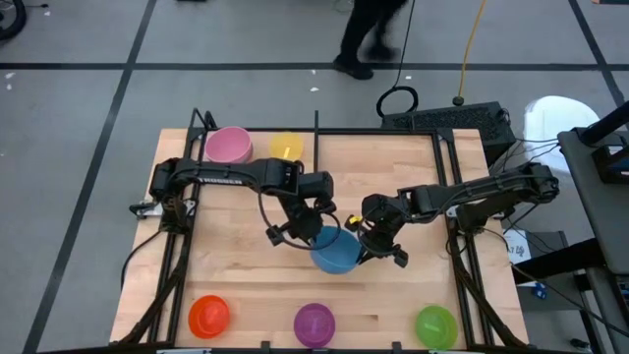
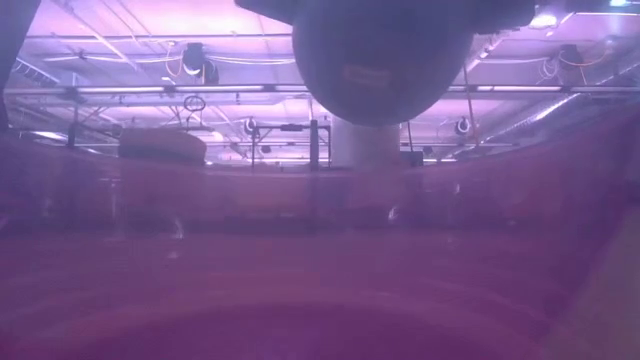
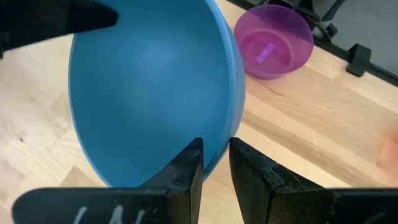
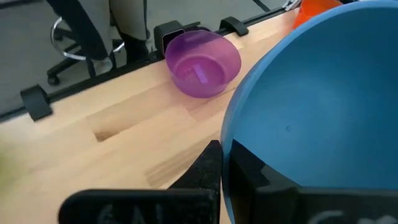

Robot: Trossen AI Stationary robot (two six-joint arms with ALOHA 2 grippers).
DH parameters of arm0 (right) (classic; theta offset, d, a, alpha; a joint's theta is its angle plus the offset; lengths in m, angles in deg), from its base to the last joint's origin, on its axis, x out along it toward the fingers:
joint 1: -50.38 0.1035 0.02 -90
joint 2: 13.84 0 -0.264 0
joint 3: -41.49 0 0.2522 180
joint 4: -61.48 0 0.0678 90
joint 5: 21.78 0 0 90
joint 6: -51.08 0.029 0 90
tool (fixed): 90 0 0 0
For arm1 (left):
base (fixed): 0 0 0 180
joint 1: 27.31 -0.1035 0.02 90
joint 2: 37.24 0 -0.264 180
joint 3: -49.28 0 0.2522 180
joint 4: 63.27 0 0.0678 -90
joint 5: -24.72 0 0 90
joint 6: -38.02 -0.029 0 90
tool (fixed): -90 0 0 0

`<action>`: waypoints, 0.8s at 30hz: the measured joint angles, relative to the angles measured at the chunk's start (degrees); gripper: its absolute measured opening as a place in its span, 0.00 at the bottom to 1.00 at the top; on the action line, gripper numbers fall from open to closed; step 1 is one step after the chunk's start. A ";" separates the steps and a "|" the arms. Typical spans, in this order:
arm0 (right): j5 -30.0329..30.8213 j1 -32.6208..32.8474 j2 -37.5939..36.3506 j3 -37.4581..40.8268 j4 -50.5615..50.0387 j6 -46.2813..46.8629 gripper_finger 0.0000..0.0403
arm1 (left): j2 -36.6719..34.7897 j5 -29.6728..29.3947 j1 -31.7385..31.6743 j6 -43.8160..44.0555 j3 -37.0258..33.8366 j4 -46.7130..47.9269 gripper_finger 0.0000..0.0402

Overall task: Place and stack bowls onto a shelf
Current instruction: Stack the blue bowl on top of the pink bowl on the shelf

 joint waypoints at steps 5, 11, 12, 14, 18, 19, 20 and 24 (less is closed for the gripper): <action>0.04 0.02 0.00 0.00 -0.05 0.67 0.00 | 0.00 0.02 0.05 -0.37 0.00 0.31 0.20; -0.06 -0.23 0.00 -0.02 -0.33 1.68 0.00 | 0.00 0.02 0.05 2.16 0.00 0.29 0.20; -0.10 -0.24 0.00 -0.02 -0.45 1.65 0.00 | 0.00 0.02 0.05 2.09 0.00 0.29 0.20; -0.09 -0.24 0.00 -0.02 -0.57 1.64 0.00 | 0.00 0.02 0.05 1.42 0.00 0.31 0.18; -0.26 -0.24 0.00 -0.02 -0.64 1.59 0.00 | 0.00 0.44 0.07 0.60 0.00 0.59 0.07; -0.28 -0.24 0.00 -0.02 -0.68 1.51 0.00 | 0.00 0.58 0.20 0.48 0.00 0.74 0.04; -0.32 -0.24 0.00 -0.02 -0.68 1.47 0.00 | 0.00 0.76 0.28 0.51 0.00 0.77 0.03; -0.33 -0.24 0.00 -0.02 -0.73 1.44 0.00 | 0.00 0.69 0.23 0.93 0.00 0.77 0.04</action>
